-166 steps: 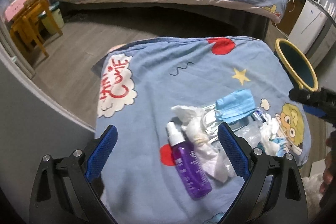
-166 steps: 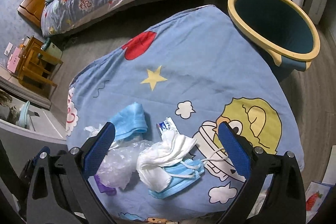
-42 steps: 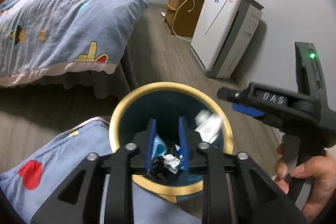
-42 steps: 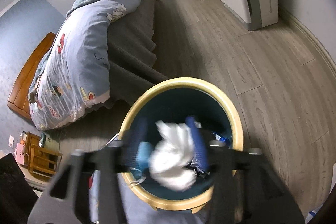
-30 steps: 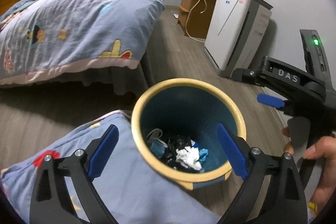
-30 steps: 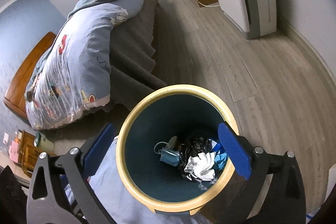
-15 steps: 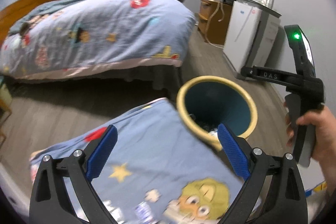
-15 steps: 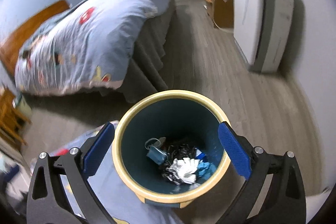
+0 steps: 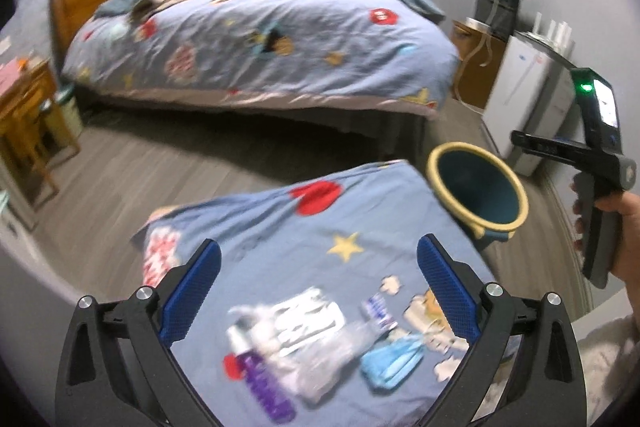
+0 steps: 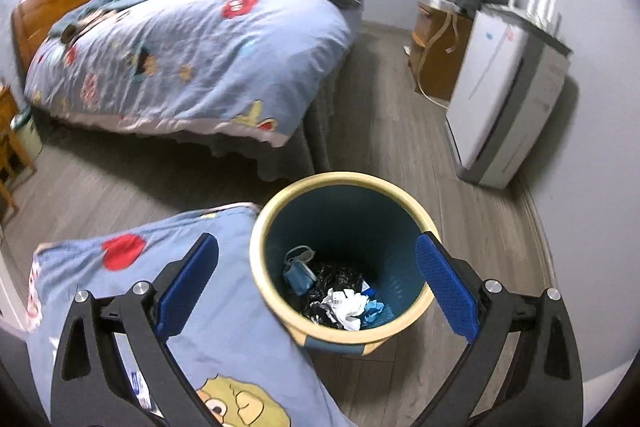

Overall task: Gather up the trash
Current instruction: 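Move both open tools back over the remaining trash on the cushion, then grasp the crumpled white tissue with the left tool while the right tool grasps the clear plastic bag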

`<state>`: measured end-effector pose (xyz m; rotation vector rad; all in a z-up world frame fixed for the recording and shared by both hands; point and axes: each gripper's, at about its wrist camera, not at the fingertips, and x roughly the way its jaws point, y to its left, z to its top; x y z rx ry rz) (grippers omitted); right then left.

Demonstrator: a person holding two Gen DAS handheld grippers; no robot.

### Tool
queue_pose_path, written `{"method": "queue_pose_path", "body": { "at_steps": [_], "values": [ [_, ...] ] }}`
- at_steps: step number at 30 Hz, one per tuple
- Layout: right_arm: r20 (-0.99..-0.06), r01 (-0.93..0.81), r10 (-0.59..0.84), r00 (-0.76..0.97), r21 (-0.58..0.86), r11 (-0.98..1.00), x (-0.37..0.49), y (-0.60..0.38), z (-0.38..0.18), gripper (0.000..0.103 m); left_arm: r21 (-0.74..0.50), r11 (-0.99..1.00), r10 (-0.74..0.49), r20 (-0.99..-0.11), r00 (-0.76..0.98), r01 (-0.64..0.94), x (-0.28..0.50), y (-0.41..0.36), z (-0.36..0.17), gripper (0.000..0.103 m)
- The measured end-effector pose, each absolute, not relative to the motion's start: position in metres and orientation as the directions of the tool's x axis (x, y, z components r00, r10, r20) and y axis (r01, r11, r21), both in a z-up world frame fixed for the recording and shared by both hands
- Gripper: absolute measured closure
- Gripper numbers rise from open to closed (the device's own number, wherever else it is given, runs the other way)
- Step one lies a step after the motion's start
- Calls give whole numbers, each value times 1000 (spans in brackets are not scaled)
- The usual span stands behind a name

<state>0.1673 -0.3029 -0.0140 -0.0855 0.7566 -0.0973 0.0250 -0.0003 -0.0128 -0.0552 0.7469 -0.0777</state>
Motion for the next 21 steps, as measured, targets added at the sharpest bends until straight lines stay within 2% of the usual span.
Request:
{"method": "queue_pose_path", "body": {
  "at_steps": [4,10,16,21],
  "values": [
    [-664,0,-143,733,-211,978,152,-275,-17,6,-41,999,-32,-708,706,3,16,22,-31,6],
    [-673,-111,-10,740,-137,984,125,-240,-21,6,-56,992,31,-761,648,-114,15,63,-55,6],
    [-786,-251,93,611,-82,964,109,-186,-48,6,-28,985,83,-788,610,-169,18,75,-69,6],
    [-832,-325,169,529,-15,945,89,-150,-79,6,-39,973,108,-791,603,-226,17,87,-70,6]
  ]
}}
